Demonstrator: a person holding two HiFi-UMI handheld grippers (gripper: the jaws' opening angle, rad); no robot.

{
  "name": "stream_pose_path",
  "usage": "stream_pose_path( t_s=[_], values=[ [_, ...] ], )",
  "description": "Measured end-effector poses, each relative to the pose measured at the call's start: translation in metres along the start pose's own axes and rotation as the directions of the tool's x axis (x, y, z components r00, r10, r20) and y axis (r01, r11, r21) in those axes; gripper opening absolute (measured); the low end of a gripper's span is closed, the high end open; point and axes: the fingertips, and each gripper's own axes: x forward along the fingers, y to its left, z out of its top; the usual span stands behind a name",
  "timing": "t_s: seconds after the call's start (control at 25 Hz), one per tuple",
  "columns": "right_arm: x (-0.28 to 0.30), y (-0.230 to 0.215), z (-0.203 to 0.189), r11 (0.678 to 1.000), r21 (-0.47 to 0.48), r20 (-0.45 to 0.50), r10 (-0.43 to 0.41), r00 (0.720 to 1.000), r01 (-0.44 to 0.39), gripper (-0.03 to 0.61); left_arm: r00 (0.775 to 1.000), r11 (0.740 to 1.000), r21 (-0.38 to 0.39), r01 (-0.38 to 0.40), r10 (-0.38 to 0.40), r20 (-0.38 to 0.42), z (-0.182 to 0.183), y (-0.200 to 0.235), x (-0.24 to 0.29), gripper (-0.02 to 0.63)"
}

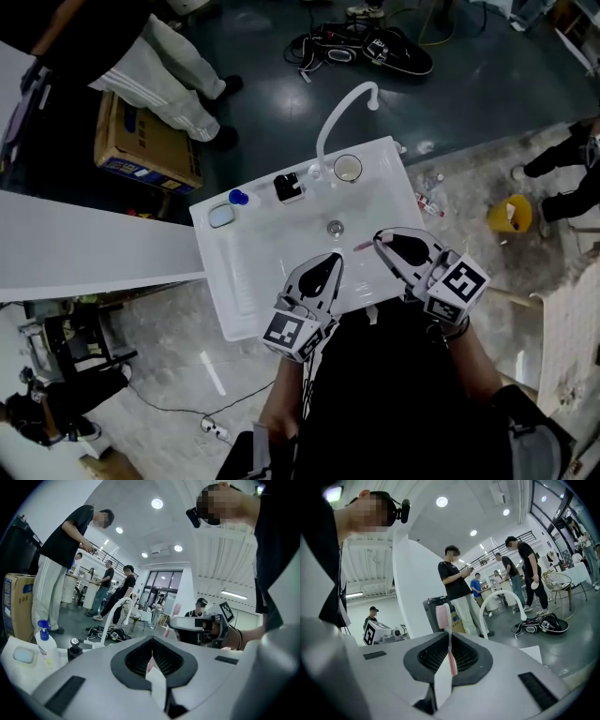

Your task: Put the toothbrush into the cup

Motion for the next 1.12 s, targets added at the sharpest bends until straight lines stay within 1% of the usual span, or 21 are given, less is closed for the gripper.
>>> stream_pose_path(
  t_s=[0.2, 0.36, 0.44, 0.6, 0.72, 0.92, 1.12],
  values=[
    [-0.001, -0.006, -0.001, 1.0, 0.011, -0.013, 0.015, 1.0, -0.015, 0.034, 1.0, 1.0, -0.018, 0.001, -0.001, 0.003, 0.0, -0.005, 0.011, 0.011],
    [0.001, -0.009, 0.005, 0.998, 0.044, 0.027, 0.047, 0.999, -0.049, 0.034, 1.0, 1.0, -0.028, 0.004, -0.004, -0.005, -0.004, -0.004, 0.02, 0.011],
    [0.002, -0.015, 0.005, 0.997, 0.05, 0.027, 0.051, 0.998, -0.052, 0.034, 1.0, 1.0, -0.026, 0.005, -0.006, -0.014, -0.005, -0.004, 0.026, 0.011],
    [0.007, -0.037, 0.002, 0.999, 0.04, -0.015, 0.035, 0.999, -0.034, 0.034, 0.999, 1.0, -0.019, 0.002, -0.003, -0.035, -0.005, 0.004, 0.04, 0.011],
    [0.015, -0.054, 0.004, 0.998, 0.05, -0.006, 0.036, 0.999, -0.036, 0.034, 0.999, 1.0, -0.019, -0.004, 0.003, -0.049, -0.008, 0.012, 0.052, 0.011],
    [0.045, -0.086, 0.012, 0.998, 0.057, -0.009, 0.04, 0.999, -0.039, 0.034, 0.998, 0.999, -0.033, -0.016, 0.014, -0.069, -0.01, 0.04, 0.075, 0.011],
    [0.069, -0.123, 0.017, 0.998, 0.053, -0.003, 0.038, 0.999, -0.038, 0.034, 0.996, 0.999, -0.033, -0.031, 0.028, -0.087, -0.02, 0.062, 0.1, 0.011]
  ],
)
